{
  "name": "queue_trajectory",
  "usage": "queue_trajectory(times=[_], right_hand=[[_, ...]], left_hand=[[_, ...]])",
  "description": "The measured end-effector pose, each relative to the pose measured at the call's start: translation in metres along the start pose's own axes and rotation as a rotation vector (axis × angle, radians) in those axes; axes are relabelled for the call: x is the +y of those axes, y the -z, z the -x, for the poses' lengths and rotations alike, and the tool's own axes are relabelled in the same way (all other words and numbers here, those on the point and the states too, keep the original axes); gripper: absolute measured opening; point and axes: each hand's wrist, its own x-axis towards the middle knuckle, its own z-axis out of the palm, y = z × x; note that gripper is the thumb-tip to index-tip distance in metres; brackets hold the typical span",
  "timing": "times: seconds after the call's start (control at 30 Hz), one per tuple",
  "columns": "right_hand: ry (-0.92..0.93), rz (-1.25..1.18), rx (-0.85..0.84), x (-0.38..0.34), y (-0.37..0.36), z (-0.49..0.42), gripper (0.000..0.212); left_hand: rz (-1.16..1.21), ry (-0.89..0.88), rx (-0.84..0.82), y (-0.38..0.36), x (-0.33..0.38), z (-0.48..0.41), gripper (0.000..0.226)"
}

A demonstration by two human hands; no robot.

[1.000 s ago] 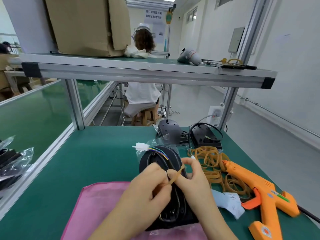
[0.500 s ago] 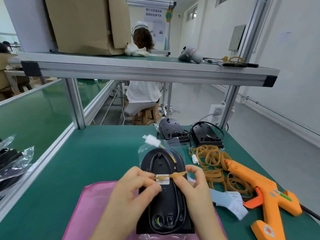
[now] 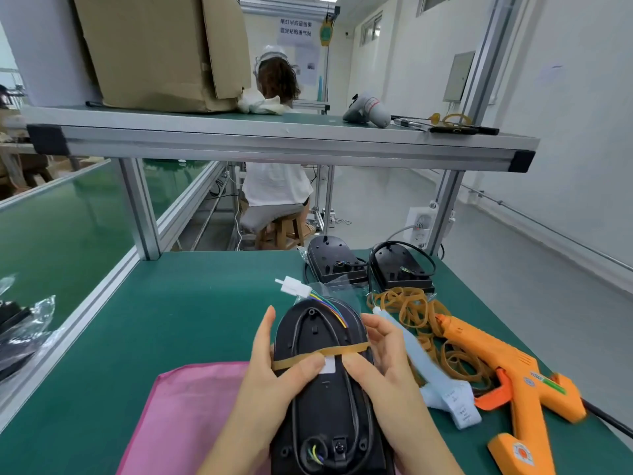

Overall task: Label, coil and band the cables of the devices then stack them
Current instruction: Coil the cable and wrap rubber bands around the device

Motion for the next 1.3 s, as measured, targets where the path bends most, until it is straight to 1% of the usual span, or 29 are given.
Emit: queue_trajectory(times=[0.07, 0.13, 0.27, 0.4, 0.47, 0.53, 0.63, 0.7, 0.77, 0.83, 0.97, 1.07, 1.17, 1.23, 1.3], right_hand=[[-0.010, -0.071, -0.058, -0.002, 0.005, -0.001, 0.040], [0.035, -0.055, -0.030, -0.004, 0.014, -0.001, 0.032], [0.301, 0.423, -0.071, -0.020, 0.024, -0.005, 0.023], [0.392, 0.738, -0.180, -0.035, 0.028, -0.015, 0.012], [0.427, 0.824, -0.223, -0.040, 0.029, -0.018, 0.009], [0.456, 0.881, -0.248, -0.045, 0.027, -0.019, 0.010], [0.418, 0.995, -0.330, -0.053, 0.027, -0.020, 0.009], [0.401, 1.005, -0.396, -0.058, 0.028, -0.023, 0.011], [0.403, 0.954, -0.423, -0.057, 0.027, -0.026, 0.012], [0.405, 0.884, -0.386, -0.050, 0.027, -0.026, 0.012], [0.429, 0.751, -0.248, -0.034, 0.028, -0.023, 0.020], [0.418, 0.679, -0.179, -0.024, 0.029, -0.018, 0.011], [0.380, 0.614, -0.163, -0.018, 0.028, -0.013, 0.005], [0.322, 0.568, -0.174, -0.016, 0.028, -0.013, 0.009], [0.285, 0.584, -0.197, -0.012, 0.029, -0.014, 0.012]], left_hand=[[0.072, 0.048, -0.002, 0.003, -0.003, -0.003, 0.093], [0.122, 0.070, 0.015, 0.008, -0.003, -0.006, 0.090], [0.122, 0.099, -0.041, 0.019, -0.003, -0.007, 0.088], [0.104, 0.120, -0.100, 0.024, -0.006, -0.004, 0.080], [0.097, 0.117, -0.111, 0.025, -0.005, -0.004, 0.079], [0.098, 0.121, -0.133, 0.027, -0.004, -0.004, 0.089], [0.057, 0.104, -0.145, 0.030, -0.003, -0.005, 0.101], [0.046, 0.113, -0.151, 0.031, -0.004, -0.004, 0.102], [0.038, 0.123, -0.159, 0.032, -0.004, -0.004, 0.102], [0.044, 0.126, -0.150, 0.031, -0.002, -0.003, 0.100], [0.090, 0.166, -0.121, 0.027, 0.000, -0.004, 0.085], [0.106, 0.176, -0.097, 0.026, 0.002, -0.003, 0.083], [0.121, 0.188, -0.089, 0.026, 0.001, -0.002, 0.082], [0.109, 0.191, -0.077, 0.025, 0.000, -0.001, 0.082], [0.098, 0.190, -0.066, 0.026, -0.002, -0.001, 0.083]])
